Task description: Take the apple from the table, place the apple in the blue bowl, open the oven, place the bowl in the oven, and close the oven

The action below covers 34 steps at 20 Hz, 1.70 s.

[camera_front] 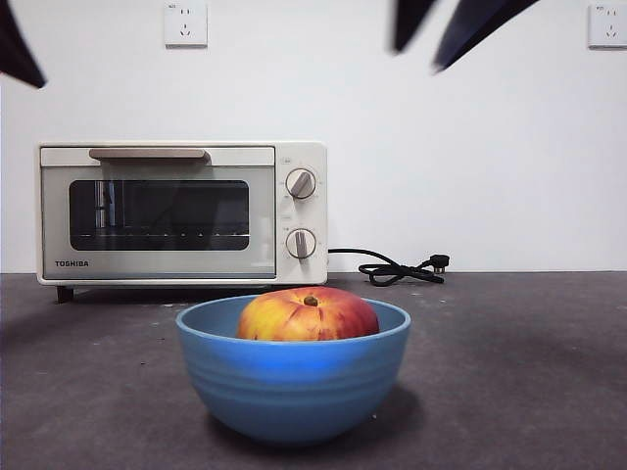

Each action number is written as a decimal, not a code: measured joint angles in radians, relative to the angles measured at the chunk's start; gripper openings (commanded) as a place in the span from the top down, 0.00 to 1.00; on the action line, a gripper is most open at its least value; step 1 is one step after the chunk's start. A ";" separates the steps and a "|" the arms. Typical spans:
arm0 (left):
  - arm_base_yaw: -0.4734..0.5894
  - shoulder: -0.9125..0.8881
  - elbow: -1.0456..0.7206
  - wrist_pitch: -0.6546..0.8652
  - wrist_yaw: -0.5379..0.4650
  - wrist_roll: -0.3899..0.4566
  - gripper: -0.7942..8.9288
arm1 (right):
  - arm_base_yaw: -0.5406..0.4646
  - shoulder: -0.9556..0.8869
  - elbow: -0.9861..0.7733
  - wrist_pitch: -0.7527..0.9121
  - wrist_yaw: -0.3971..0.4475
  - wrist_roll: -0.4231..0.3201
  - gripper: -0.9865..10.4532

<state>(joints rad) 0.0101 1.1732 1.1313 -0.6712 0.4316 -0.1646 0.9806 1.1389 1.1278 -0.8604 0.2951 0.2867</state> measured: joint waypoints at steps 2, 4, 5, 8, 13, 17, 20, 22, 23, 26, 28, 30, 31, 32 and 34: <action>0.000 0.101 0.111 0.002 0.009 0.015 0.92 | 0.000 -0.059 0.000 -0.059 0.086 0.027 0.92; 0.000 0.204 0.224 0.008 0.009 0.019 0.92 | 0.000 -0.111 0.000 -0.121 0.143 0.062 0.92; 0.000 0.256 0.281 0.008 0.009 0.023 0.92 | 0.000 -0.133 0.000 -0.153 0.158 0.087 0.92; 0.000 0.404 0.446 -0.005 0.011 0.023 0.92 | 0.000 -0.178 0.000 -0.253 0.192 0.174 0.92; -0.011 0.590 0.622 -0.020 0.017 0.023 0.92 | 0.000 -0.185 0.000 -0.288 0.230 0.280 0.92; -0.018 0.644 0.635 -0.033 0.016 0.023 0.92 | 0.000 -0.183 0.000 -0.253 0.228 0.302 0.92; -0.021 0.648 0.636 -0.036 -0.006 0.024 0.92 | 0.000 -0.183 0.000 -0.245 0.228 0.305 0.92; -0.029 0.648 0.637 -0.051 -0.070 0.038 0.92 | 0.000 -0.183 0.000 -0.243 0.229 0.307 0.92; -0.032 0.648 0.637 -0.057 -0.102 0.050 0.92 | 0.000 -0.183 0.000 -0.243 0.229 0.309 0.92; -0.042 0.648 0.637 -0.061 -0.116 0.064 0.92 | 0.000 -0.183 0.000 -0.243 0.228 0.312 0.92; -0.048 0.652 0.637 -0.062 -0.117 0.068 0.92 | 0.000 -0.183 0.000 -0.242 0.229 0.321 0.92; -0.056 0.669 0.637 -0.075 -0.120 0.068 0.92 | 0.000 -0.183 0.000 -0.242 0.229 0.327 0.92; -0.057 0.678 0.644 -0.069 -0.118 0.068 0.92 | 0.000 -0.183 0.000 -0.243 0.228 0.327 0.92; -0.057 0.681 0.649 -0.074 -0.122 0.068 0.92 | 0.000 -0.182 0.000 -0.243 0.228 0.328 0.92; -0.059 0.684 0.656 -0.092 -0.130 0.068 0.92 | 0.000 -0.183 0.000 -0.243 0.229 0.328 0.92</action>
<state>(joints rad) -0.0490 1.8572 1.7874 -0.7628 0.3019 -0.0967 0.9806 0.9562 1.1282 -1.1034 0.5236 0.6147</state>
